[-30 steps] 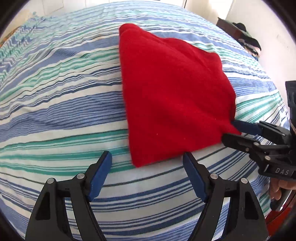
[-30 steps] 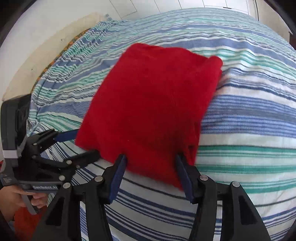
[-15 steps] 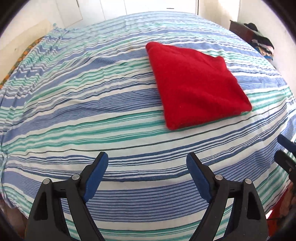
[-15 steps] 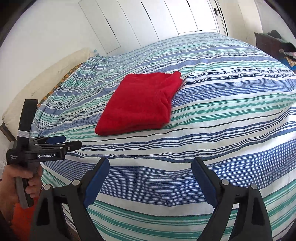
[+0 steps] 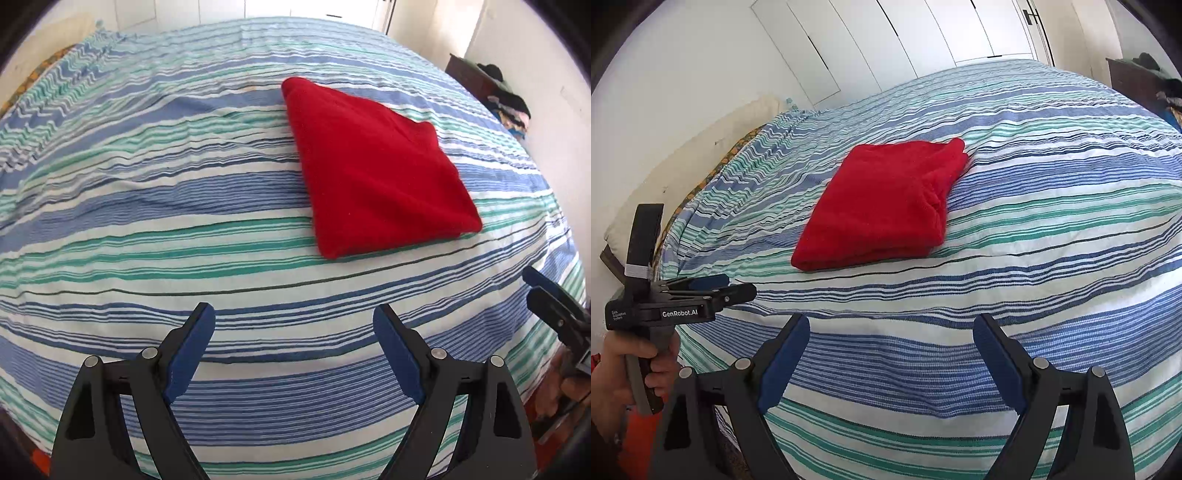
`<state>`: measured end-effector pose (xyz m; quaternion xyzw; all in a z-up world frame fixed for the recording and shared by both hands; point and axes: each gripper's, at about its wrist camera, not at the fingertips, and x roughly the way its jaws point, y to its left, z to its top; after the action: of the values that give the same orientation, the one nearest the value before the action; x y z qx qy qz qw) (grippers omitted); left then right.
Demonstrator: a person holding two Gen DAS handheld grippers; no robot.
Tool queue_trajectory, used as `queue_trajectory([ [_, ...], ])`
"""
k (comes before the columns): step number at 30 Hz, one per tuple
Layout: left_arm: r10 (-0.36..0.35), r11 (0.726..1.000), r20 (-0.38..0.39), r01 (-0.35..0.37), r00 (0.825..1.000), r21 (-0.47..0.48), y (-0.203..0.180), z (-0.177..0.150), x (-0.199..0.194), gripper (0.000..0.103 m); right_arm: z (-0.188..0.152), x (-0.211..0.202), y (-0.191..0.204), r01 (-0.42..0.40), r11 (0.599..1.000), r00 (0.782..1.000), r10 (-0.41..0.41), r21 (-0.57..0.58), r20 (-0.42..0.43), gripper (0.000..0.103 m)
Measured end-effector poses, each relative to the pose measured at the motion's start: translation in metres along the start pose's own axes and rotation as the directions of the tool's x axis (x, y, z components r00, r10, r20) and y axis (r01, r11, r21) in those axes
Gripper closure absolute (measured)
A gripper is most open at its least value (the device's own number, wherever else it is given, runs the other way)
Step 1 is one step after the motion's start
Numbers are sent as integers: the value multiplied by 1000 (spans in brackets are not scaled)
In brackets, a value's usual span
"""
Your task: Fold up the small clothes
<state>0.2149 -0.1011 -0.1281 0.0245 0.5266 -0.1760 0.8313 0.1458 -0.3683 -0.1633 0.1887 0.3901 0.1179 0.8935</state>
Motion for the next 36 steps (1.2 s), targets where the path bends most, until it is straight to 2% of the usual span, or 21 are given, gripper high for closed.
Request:
queue_trajectory([
  [3,-121,991,13,121,993,-58,14,32,14,14,40,5,-19,-23,998,999,20,53,40,13],
  [6,-166,983,21,168,986,-80,17,68,39,14,83,38,-47,-95,984,995,97,150,-8,13],
  [8,-179,978,-11,177,984,-108,16,88,62,14,102,69,-63,-79,978,994,91,193,-57,13],
  [10,-198,974,-56,189,979,-127,14,100,85,14,111,102,-75,-106,965,985,134,240,-106,14],
  [12,-222,971,-110,210,969,-117,6,103,103,14,111,135,-82,-164,939,962,220,301,-163,14],
  [14,-236,970,-137,224,962,-100,-1,101,111,15,111,150,-76,-145,948,960,205,284,-192,15],
  [15,-252,966,-137,240,958,-94,-2,99,112,16,112,153,-69,-167,950,954,223,264,-199,20],
  [16,-263,963,-138,251,955,-97,-2,98,112,23,112,158,-62,-219,942,934,278,256,-226,28],
  [17,-282,957,-145,268,948,-110,-1,98,112,33,110,165,-55,-260,929,902,331,264,-277,41],
  [18,-330,941,-160,310,930,-139,1,99,114,69,106,171,-47,-258,933,883,333,251,-331,57],
  [19,-357,929,-174,329,918,-171,4,101,114,79,104,174,-39,-233,951,879,295,202,-375,69],
  [20,-358,927,-166,329,919,-179,6,105,110,82,105,177,-32,-214,963,878,262,162,-401,73],
  [22,-356,931,-137,337,925,-143,4,116,92,84,115,173,-23,-204,969,886,243,139,-394,75],
  [24,-343,936,-89,333,935,-113,5,133,69,84,135,161,-10,-219,970,905,242,107,-350,76],
  [30,-330,935,87,338,940,-108,30,203,-5,84,224,129,46,-253,967,949,240,-35,-206,76],
  [33,-308,943,170,324,936,-73,37,222,-44,84,261,110,80,-277,955,956,262,-108,-135,76],
  [36,-295,949,199,311,934,-53,41,218,-61,83,273,95,101,-308,938,950,295,-158,-103,76],
])
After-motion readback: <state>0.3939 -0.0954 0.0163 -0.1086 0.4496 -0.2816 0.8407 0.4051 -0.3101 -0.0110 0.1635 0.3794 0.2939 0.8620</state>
